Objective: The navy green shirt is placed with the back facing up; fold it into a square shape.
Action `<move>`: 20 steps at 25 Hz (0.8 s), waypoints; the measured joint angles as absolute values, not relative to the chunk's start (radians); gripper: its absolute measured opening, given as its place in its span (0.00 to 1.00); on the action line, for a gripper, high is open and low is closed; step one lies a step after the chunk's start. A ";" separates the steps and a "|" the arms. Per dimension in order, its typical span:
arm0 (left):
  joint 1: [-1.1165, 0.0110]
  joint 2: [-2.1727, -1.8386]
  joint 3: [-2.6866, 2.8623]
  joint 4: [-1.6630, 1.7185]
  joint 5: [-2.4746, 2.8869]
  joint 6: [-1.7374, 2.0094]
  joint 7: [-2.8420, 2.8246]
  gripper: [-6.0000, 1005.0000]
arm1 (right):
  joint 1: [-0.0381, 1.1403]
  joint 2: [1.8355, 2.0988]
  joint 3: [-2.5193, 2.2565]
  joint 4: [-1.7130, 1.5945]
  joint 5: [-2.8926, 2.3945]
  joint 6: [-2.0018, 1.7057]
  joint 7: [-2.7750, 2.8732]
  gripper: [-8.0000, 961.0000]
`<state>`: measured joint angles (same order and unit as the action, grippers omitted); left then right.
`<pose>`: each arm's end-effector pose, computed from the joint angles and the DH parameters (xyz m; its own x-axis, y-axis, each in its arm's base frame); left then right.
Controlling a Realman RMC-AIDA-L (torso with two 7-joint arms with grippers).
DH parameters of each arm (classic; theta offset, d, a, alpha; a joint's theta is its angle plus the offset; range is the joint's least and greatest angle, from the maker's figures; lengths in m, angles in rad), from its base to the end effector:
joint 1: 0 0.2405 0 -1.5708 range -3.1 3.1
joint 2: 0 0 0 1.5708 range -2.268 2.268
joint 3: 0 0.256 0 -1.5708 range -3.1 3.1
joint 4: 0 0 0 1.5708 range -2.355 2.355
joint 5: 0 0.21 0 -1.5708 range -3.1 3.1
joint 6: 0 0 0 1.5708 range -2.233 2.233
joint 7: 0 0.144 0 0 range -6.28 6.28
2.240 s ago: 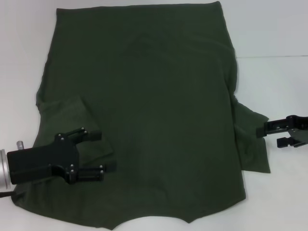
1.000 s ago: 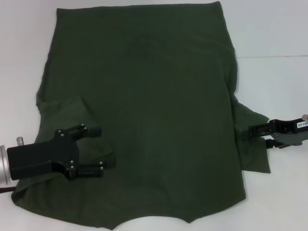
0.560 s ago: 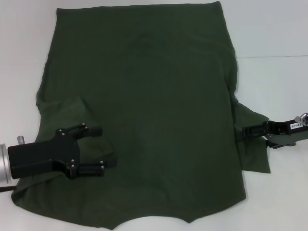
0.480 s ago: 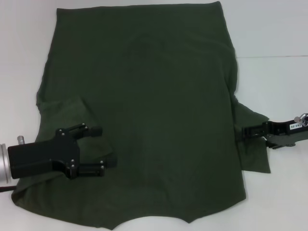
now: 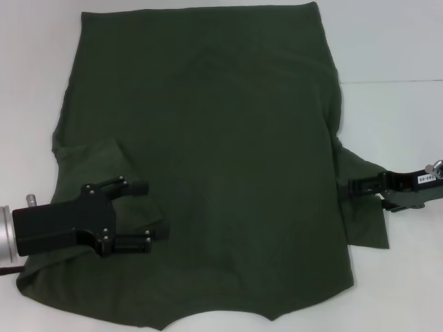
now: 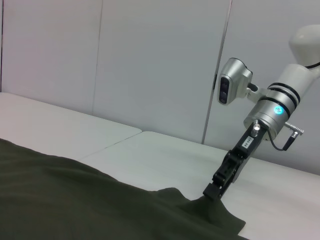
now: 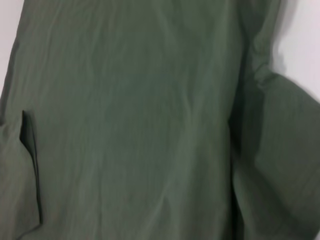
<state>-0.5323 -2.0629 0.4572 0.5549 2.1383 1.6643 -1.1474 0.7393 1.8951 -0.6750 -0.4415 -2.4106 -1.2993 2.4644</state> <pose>-0.2807 0.3107 0.0045 0.8062 0.2351 0.5429 0.3834 -0.9065 -0.1768 0.3023 0.3843 0.0279 0.1156 -0.9502 -0.2896 -0.9902 -0.0873 -0.1089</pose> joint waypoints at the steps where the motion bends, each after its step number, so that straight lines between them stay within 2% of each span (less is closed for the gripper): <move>1: -0.532 -2.063 0.457 0.555 2.138 1.664 -1.147 0.95 | 0.739 1.893 -0.675 -0.441 -2.406 -1.300 2.464 0.93; 20: -0.541 -2.065 0.452 0.557 2.138 1.664 -1.147 0.95 | 0.744 1.896 -0.682 -0.439 -2.399 -1.291 2.453 0.91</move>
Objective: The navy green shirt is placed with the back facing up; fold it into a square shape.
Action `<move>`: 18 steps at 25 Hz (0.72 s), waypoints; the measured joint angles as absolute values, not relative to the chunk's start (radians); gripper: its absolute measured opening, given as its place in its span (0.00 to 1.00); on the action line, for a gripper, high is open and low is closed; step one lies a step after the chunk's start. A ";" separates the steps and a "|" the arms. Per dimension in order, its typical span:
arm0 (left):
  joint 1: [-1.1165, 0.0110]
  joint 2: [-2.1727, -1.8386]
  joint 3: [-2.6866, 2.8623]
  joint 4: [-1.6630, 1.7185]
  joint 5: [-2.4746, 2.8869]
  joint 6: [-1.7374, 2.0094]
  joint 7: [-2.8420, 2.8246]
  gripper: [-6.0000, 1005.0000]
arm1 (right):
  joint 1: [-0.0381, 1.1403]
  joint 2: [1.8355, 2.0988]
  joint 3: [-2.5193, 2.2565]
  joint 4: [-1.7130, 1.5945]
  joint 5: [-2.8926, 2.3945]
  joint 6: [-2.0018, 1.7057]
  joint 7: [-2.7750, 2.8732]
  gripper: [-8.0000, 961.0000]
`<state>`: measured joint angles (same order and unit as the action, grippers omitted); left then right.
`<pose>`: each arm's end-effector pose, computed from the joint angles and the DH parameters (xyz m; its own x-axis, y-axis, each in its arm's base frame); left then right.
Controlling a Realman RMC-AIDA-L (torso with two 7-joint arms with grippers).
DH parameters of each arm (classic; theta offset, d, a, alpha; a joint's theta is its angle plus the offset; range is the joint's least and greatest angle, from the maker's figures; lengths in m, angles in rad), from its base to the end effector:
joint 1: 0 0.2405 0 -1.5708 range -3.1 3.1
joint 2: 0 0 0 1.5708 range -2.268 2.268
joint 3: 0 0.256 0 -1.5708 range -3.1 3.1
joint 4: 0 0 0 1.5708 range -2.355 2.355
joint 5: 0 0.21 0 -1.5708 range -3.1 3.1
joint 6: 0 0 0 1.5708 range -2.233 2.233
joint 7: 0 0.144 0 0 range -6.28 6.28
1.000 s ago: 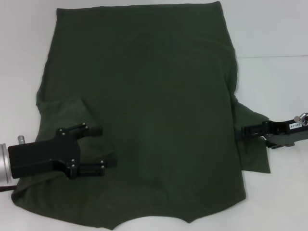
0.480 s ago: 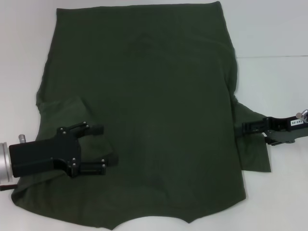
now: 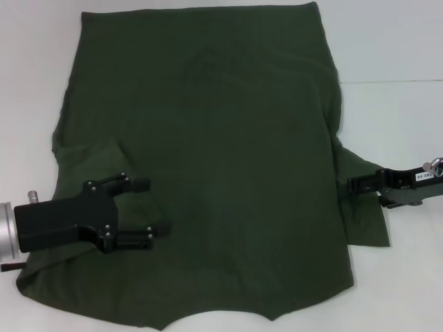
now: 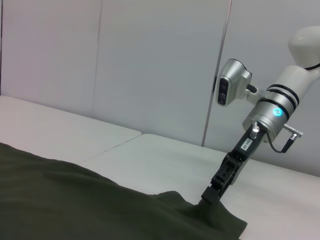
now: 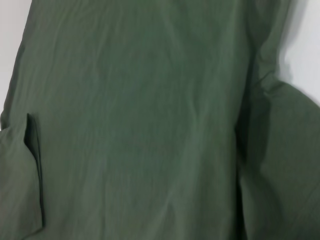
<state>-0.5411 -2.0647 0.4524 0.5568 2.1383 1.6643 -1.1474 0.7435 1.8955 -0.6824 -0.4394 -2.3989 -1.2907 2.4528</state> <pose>-0.2778 0.3134 0.0046 0.8066 0.2271 0.5458 0.3772 -0.9086 -0.1794 0.3001 0.3866 0.0272 0.1311 -0.9465 -0.2948 -0.9885 -0.1023 -0.1110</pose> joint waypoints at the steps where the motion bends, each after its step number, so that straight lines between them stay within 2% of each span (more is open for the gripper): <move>1: -0.543 -2.065 0.452 0.557 2.138 1.664 -1.147 0.95 | 0.744 1.896 -0.682 -0.439 -2.399 -1.290 2.453 0.91; 12: -0.547 -2.065 0.454 0.557 2.138 1.664 -1.156 0.95 | 0.743 1.895 -0.683 -0.439 -2.401 -1.280 2.453 0.69; 17: -0.549 -2.065 0.454 0.557 2.138 1.664 -1.158 0.95 | 0.742 1.894 -0.683 -0.439 -2.401 -1.276 2.453 0.44; 18: -0.549 -2.066 0.454 0.557 2.138 1.664 -1.158 0.95 | 0.742 1.894 -0.683 -0.439 -2.401 -1.276 2.453 0.43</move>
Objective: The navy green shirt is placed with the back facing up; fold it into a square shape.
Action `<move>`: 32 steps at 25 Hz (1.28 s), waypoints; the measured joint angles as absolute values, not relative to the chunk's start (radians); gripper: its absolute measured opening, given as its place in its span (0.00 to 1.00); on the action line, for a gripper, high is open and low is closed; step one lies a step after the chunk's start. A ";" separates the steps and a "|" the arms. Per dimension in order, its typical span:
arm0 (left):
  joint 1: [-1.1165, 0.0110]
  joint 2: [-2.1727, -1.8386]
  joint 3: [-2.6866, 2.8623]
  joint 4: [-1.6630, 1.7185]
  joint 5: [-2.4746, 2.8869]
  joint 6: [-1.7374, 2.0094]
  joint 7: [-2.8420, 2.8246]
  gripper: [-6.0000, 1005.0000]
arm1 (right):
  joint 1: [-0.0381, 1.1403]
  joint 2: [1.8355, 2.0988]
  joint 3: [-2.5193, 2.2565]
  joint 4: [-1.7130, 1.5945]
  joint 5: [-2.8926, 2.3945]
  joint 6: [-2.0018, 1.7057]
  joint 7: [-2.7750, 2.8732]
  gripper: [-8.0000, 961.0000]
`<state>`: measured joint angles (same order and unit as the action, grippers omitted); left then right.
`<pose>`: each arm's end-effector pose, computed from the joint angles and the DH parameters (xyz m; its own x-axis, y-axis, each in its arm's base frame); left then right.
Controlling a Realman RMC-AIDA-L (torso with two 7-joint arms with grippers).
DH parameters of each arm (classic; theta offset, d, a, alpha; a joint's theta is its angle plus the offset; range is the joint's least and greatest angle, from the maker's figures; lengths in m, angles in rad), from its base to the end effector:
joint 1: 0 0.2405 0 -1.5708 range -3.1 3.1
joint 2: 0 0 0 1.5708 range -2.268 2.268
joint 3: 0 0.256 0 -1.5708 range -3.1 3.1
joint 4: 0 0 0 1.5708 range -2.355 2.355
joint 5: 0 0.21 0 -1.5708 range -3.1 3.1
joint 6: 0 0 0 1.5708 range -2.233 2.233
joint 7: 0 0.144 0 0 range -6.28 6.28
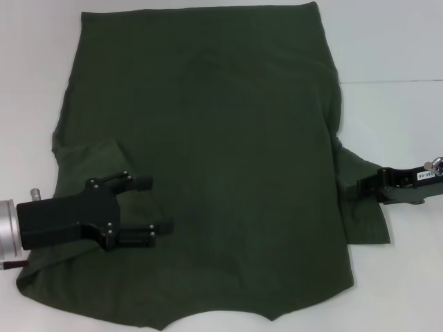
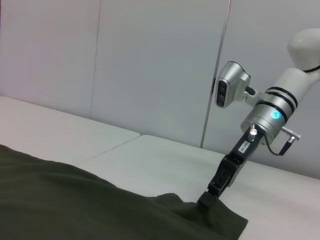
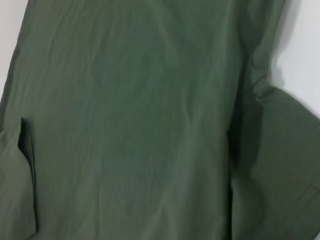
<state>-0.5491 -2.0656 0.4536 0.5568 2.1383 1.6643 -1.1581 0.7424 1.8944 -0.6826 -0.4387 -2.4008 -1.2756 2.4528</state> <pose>-0.2750 0.3154 0.0042 0.8044 0.2307 0.5475 0.3781 -0.9096 -0.1722 0.3021 0.3879 0.0282 0.1313 -0.9434 -0.3047 -0.9877 -0.0979 -0.1223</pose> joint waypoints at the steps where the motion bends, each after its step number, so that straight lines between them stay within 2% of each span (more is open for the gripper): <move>1: -0.549 -2.066 0.454 0.557 2.138 1.664 -1.158 0.95 | 0.742 1.894 -0.683 -0.439 -2.401 -1.275 2.453 0.42; 5: -0.549 -2.068 0.454 0.557 2.138 1.664 -1.158 0.95 | 0.740 1.894 -0.683 -0.439 -2.401 -1.274 2.446 0.39; 13: -0.549 -2.068 0.453 0.554 2.138 1.664 -1.158 0.95 | 0.739 1.897 -0.683 -0.439 -2.401 -1.266 2.432 0.26; 24: -0.549 -2.069 0.452 0.552 2.138 1.664 -1.158 0.95 | 0.736 1.901 -0.677 -0.439 -2.394 -1.260 2.397 0.25; 28: -0.549 -2.069 0.451 0.552 2.138 1.664 -1.157 0.95 | 0.736 1.900 -0.674 -0.439 -2.393 -1.259 2.388 0.14; 32: -0.550 -2.069 0.451 0.553 2.137 1.661 -1.158 0.95 | 0.738 1.900 -0.676 -0.442 -2.393 -1.260 2.387 0.09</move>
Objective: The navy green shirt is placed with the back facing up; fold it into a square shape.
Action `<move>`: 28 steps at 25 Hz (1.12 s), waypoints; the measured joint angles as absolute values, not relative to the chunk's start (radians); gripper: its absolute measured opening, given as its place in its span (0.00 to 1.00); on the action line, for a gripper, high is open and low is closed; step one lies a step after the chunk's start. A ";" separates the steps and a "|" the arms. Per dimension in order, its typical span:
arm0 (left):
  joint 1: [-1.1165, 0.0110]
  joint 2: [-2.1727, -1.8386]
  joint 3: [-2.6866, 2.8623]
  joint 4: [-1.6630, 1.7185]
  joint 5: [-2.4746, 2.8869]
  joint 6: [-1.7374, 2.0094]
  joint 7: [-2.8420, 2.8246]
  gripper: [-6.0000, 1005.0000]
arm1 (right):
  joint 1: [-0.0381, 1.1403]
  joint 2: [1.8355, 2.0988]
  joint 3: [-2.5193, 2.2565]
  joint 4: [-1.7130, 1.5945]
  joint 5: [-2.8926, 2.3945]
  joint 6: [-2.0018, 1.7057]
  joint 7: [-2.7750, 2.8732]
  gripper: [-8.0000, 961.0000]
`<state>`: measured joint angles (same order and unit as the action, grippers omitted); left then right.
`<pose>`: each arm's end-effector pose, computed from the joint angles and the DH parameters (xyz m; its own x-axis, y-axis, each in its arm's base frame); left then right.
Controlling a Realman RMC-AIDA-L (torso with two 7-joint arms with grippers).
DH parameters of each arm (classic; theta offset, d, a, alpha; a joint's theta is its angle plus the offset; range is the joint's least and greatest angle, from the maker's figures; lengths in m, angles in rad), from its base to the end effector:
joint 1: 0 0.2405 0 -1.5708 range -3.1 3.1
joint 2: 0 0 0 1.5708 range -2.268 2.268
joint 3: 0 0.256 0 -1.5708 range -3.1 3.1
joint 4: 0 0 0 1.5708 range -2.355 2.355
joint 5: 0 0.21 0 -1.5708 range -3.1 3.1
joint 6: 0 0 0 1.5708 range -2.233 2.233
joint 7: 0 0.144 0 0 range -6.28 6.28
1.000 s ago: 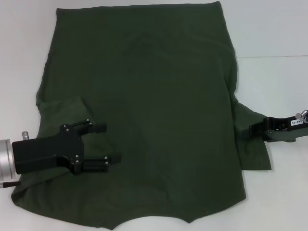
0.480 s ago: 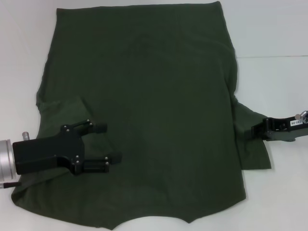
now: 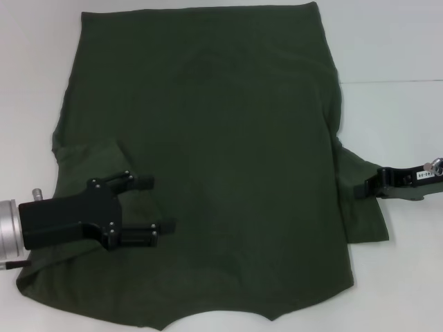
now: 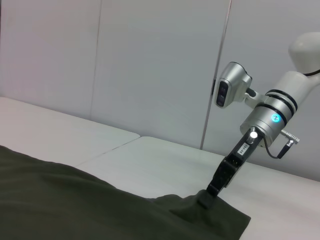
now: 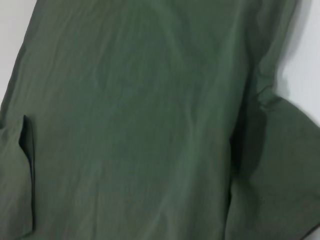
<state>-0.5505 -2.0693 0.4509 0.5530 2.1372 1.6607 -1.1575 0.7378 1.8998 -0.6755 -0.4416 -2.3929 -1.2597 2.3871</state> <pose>-0.2742 0.3156 0.0023 0.8007 0.2326 0.5520 0.3817 -0.9084 -0.1709 0.3031 0.3890 0.0276 0.1879 -0.9298 -0.3166 -0.9787 -0.1502 -0.1398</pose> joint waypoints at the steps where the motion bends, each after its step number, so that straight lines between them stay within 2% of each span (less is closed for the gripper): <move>1: -0.551 -2.069 0.451 0.553 2.137 1.659 -1.158 0.95 | 0.739 1.900 -0.676 -0.443 -2.393 -1.260 2.387 0.07; 3: -0.551 -2.069 0.451 0.553 2.137 1.656 -1.158 0.95 | 0.741 1.900 -0.677 -0.444 -2.393 -1.261 2.387 0.05; 9: -0.551 -2.069 0.451 0.552 2.137 1.655 -1.158 0.95 | 0.745 1.898 -0.678 -0.450 -2.393 -1.275 2.386 0.04; 23: -0.551 -2.069 0.451 0.558 2.137 1.661 -1.172 0.95 | 0.738 1.841 -0.684 -0.515 -2.400 -1.374 2.374 0.04; 28: -0.551 -2.068 0.451 0.558 2.137 1.662 -1.176 0.95 | 0.737 1.828 -0.687 -0.558 -2.418 -1.421 2.370 0.04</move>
